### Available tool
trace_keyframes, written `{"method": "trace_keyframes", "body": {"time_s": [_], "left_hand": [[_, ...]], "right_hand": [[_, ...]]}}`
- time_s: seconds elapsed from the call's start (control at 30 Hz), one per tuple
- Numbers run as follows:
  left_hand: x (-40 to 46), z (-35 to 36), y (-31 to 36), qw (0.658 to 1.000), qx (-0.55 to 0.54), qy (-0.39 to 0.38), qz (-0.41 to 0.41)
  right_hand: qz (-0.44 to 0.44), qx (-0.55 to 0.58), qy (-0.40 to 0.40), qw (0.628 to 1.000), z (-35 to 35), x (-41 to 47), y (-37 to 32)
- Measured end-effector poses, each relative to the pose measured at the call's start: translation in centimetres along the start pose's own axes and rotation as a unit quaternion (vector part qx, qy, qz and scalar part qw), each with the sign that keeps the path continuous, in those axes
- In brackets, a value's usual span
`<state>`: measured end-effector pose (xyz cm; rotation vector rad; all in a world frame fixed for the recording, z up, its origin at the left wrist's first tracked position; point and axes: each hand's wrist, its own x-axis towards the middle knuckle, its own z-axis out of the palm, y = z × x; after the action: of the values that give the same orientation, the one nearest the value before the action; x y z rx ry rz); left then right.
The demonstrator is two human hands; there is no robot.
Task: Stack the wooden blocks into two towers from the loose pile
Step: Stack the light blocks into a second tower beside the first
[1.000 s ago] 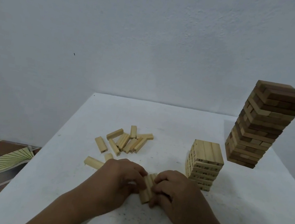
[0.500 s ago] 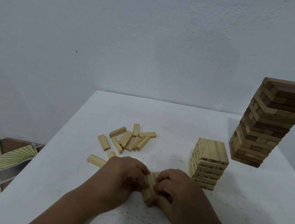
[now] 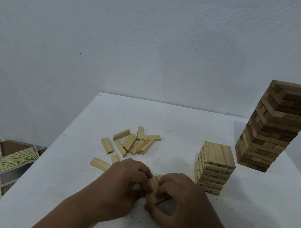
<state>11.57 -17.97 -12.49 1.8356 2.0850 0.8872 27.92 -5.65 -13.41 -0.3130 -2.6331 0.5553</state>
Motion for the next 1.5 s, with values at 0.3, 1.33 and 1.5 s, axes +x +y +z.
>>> {"method": "trace_keyframes", "body": {"time_s": [0.3, 1.33, 1.5], "left_hand": [[-0.7, -0.7, -0.4, 1.000, 0.006, -0.011, 0.026], [6.9, -2.6, 8.8, 0.954, -0.271, 0.125, -0.033], [8.5, -0.2, 9.5, 0.964, -0.236, 0.105, -0.063]], "right_hand": [[-0.007, 0.082, -0.015, 0.996, -0.4, 0.2, -1.0], [0.122, 0.121, 0.154, 0.973, -12.7, 0.6, 1.0], [0.171, 0.100, 0.139, 0.970, -12.8, -1.0, 3.7]]}}
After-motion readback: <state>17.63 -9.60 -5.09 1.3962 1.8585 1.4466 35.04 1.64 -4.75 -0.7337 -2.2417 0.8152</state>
